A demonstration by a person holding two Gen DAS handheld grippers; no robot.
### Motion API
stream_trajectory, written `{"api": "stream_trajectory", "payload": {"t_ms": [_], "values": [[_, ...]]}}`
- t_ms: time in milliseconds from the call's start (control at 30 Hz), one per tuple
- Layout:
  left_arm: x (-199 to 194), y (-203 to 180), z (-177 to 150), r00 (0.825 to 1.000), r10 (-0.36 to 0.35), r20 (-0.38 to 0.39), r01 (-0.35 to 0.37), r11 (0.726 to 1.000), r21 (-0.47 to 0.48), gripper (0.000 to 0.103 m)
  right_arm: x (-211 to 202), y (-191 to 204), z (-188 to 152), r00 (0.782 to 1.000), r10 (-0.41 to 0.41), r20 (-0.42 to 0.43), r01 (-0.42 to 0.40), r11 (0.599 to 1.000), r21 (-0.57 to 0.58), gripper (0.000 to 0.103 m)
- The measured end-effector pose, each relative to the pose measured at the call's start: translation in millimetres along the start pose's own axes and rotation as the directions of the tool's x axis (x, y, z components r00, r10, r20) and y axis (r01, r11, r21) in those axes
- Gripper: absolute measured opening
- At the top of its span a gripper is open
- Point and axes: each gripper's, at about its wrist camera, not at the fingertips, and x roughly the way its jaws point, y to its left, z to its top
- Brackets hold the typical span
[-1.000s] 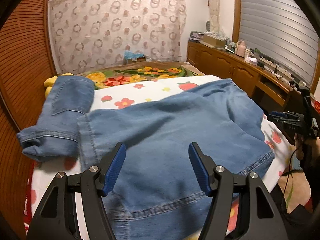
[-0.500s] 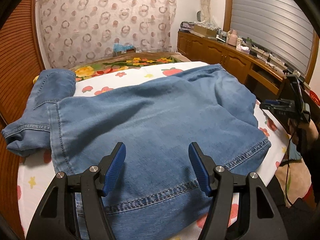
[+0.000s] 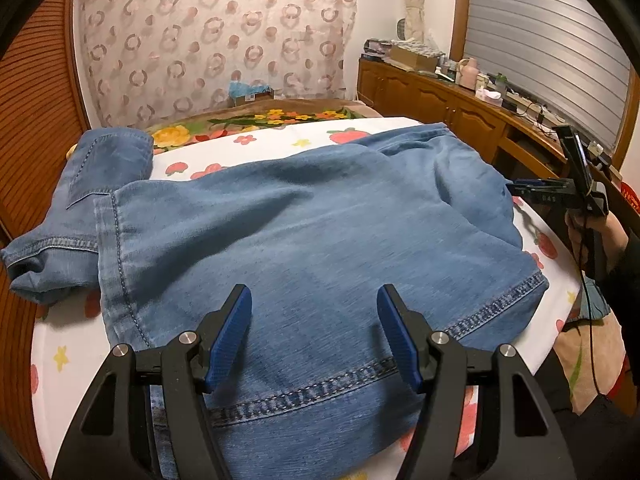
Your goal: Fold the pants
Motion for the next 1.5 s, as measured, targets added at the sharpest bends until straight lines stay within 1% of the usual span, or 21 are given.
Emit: {"api": "stream_trajectory", "payload": {"t_ms": [67,100,133,200,267,300,333,400,633,767,800,867,900,933,1000,1100,1167,1200,1400,1467,1500], "values": [[0,0,0,1.0,-0.001,-0.001,0.001,1.0,0.0,0.066,1,-3,-2,1.0,0.017,0.004,-0.017,1.0,0.0,0.045],[0,0,-1,1.0,-0.001,-0.001,0.001,1.0,-0.001,0.066,1,0,-4,1.0,0.029,0.004,-0.029,1.0,-0.002,0.038],[1,0,-1,1.0,-0.001,-0.003,0.001,1.0,-0.001,0.066,2,-2,-6,0.999,0.044,0.004,-0.044,0.999,-0.004,0.035],[1,1,-2,1.0,-0.001,-0.005,0.001,1.0,-0.003,0.066,3,0,-5,0.999,0.042,0.006,-0.042,0.999,-0.007,0.035],[1,1,-2,1.0,-0.001,-0.004,0.001,1.0,-0.004,0.066,4,-1,-6,0.999,0.046,0.01,-0.046,0.999,-0.011,0.025],[1,1,-2,1.0,-0.002,-0.005,0.002,1.0,-0.005,0.066,4,0,-6,0.999,0.052,0.011,-0.052,0.999,-0.017,0.013],[1,1,-2,1.0,-0.001,-0.005,0.001,1.0,-0.004,0.066,4,1,-5,0.999,0.05,0.013,-0.049,0.998,-0.024,0.005],[2,2,-3,1.0,0.0,-0.005,0.0,1.0,-0.005,0.066,3,2,-7,0.998,0.06,0.018,-0.059,0.998,-0.037,0.0],[0,6,-6,1.0,-0.001,0.0,0.001,1.0,-0.02,0.066,-9,4,-8,0.995,0.082,0.057,-0.079,0.996,-0.05,0.0],[-2,7,-6,1.0,-0.005,0.007,0.005,1.0,-0.027,0.066,-14,-3,-7,0.994,0.073,0.075,-0.076,0.997,0.034,0.0],[-2,7,-6,1.0,-0.006,0.008,0.006,1.0,-0.027,0.066,-12,-8,-8,0.995,0.073,0.074,-0.077,0.995,0.058,0.002],[-3,7,-6,1.0,-0.006,0.008,0.006,1.0,-0.025,0.066,-4,-16,-9,0.998,0.038,0.052,-0.043,0.995,0.089,0.014],[-3,8,-6,1.0,-0.006,0.008,0.006,1.0,-0.025,0.066,1,-21,-10,0.999,0.028,0.038,-0.032,0.994,0.109,0.027],[-3,8,-6,1.0,-0.006,0.009,0.007,1.0,-0.027,0.066,6,-26,-13,0.999,0.028,0.025,-0.031,0.99,0.134,0.033],[-3,8,-6,1.0,-0.006,0.008,0.007,1.0,-0.029,0.066,14,-31,-16,0.999,0.037,0.004,-0.037,0.985,0.169,0.034],[-3,8,-6,1.0,-0.006,0.006,0.006,1.0,-0.03,0.066,21,-36,-22,1.0,0.01,-0.016,-0.007,0.983,0.184,0.037],[-4,8,-6,1.0,-0.006,0.003,0.006,1.0,-0.028,0.066,25,-39,-27,0.999,0.012,-0.032,-0.005,0.978,0.206,0.038],[-4,8,-6,1.0,-0.006,0.003,0.006,1.0,-0.028,0.066,26,-41,-28,0.999,0.013,-0.03,-0.006,0.975,0.222,0.04],[-3,8,-8,1.0,-0.008,0.003,0.008,1.0,-0.03,0.066,33,-54,-21,0.997,0.075,-0.029,-0.063,0.951,0.302,0.04],[-3,8,-8,1.0,-0.006,0.002,0.006,1.0,-0.028,0.066,32,-57,-21,0.995,0.1,-0.015,-0.09,0.947,0.309,0.03],[-2,8,-8,1.0,-0.006,0.001,0.007,1.0,-0.028,0.066,31,-55,-21,0.994,0.11,-0.005,-0.103,0.947,0.303,0.019]]}}
